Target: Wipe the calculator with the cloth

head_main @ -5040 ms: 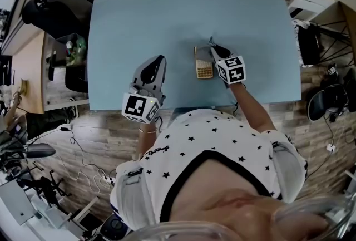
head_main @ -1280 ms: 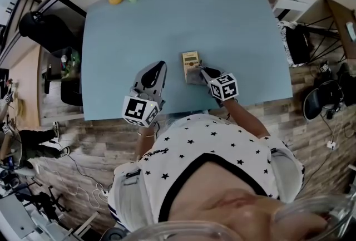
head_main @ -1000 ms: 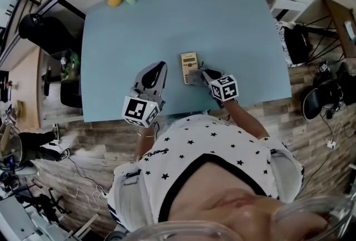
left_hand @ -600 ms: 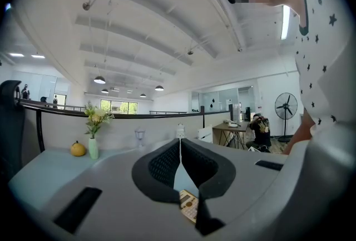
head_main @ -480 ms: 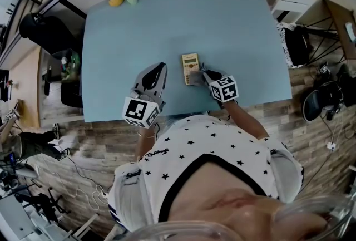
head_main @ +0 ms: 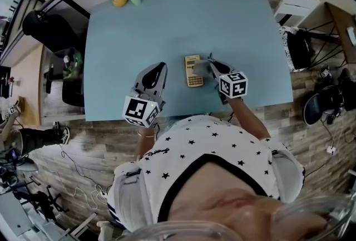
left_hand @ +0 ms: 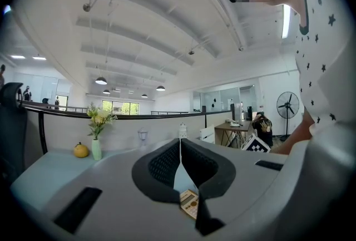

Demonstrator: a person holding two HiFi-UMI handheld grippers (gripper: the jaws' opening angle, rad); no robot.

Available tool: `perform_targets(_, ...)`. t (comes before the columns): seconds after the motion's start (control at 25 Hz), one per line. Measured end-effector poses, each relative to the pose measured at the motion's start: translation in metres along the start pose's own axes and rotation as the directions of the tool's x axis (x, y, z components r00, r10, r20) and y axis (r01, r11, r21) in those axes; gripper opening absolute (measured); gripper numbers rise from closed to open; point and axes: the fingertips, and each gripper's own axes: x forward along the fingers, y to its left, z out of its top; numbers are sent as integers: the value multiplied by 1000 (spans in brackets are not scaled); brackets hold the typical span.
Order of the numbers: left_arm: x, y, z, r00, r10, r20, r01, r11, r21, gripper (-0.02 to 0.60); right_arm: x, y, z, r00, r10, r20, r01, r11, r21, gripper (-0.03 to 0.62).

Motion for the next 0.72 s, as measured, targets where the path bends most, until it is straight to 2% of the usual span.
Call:
perform_targets(0.36, 3, 3, -1, 1000, 5, -5, -5, 1000, 3, 31, -26, 10, 60, 987, 30, 159, -29, 1000, -7, 34)
perform_targets(0.52, 7, -1, 0, 1000, -6, -4, 6, 1000, 6, 31, -36, 21, 88, 970, 53, 238, -51, 999, -15, 34)
perform_targets(0.72, 9, -2, 2, 1000, -8, 0, 8, 1000, 7, 31, -52, 41, 118, 944, 91, 316, -67, 994, -85, 34)
